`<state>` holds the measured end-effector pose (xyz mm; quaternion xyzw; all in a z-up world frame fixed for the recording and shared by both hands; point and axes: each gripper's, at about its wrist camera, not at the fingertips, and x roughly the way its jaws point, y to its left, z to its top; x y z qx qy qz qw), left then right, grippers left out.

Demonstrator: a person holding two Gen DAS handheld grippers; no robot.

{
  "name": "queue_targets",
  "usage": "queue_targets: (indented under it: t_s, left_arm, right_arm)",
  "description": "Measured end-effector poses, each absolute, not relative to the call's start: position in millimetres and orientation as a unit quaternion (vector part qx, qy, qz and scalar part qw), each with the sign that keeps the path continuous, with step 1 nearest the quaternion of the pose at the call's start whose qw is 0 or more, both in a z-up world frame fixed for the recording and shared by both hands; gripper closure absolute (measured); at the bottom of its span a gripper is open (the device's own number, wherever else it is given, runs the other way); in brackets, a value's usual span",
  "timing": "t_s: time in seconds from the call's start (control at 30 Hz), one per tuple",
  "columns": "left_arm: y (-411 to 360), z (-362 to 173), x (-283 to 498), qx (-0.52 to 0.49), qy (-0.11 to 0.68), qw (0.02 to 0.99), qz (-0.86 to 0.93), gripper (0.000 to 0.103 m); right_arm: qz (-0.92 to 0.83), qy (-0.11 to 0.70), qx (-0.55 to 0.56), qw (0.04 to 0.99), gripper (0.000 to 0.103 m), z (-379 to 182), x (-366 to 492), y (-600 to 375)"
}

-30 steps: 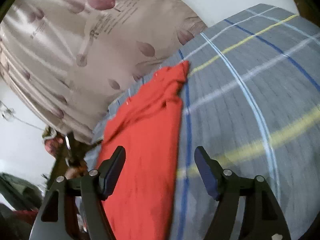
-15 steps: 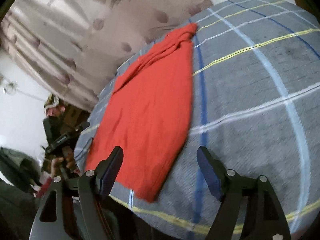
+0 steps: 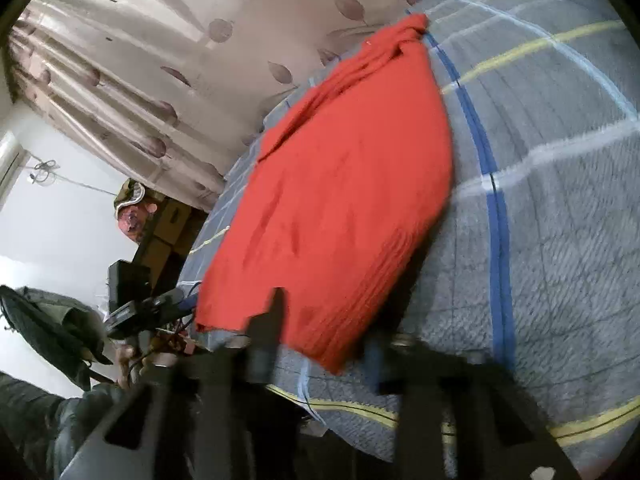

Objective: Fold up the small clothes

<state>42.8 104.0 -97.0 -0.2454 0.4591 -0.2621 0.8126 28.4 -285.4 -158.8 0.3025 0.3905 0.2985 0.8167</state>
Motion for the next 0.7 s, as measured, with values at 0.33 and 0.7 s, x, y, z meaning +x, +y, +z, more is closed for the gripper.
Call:
queue_targets:
  t_s: [0.33,0.7]
  left_arm:
    - [145,-44,12,-0.216,0.398,0.878,-0.152,0.04]
    - [91,-88,65,-0.197,0.497,0.811,-0.237,0.038]
  right_arm:
    - [0.296,0.396,0.329,0.804,0.093,-165,31,-289]
    - [0.298,0.4,0.326,0.803,0.086,-162,34,-289]
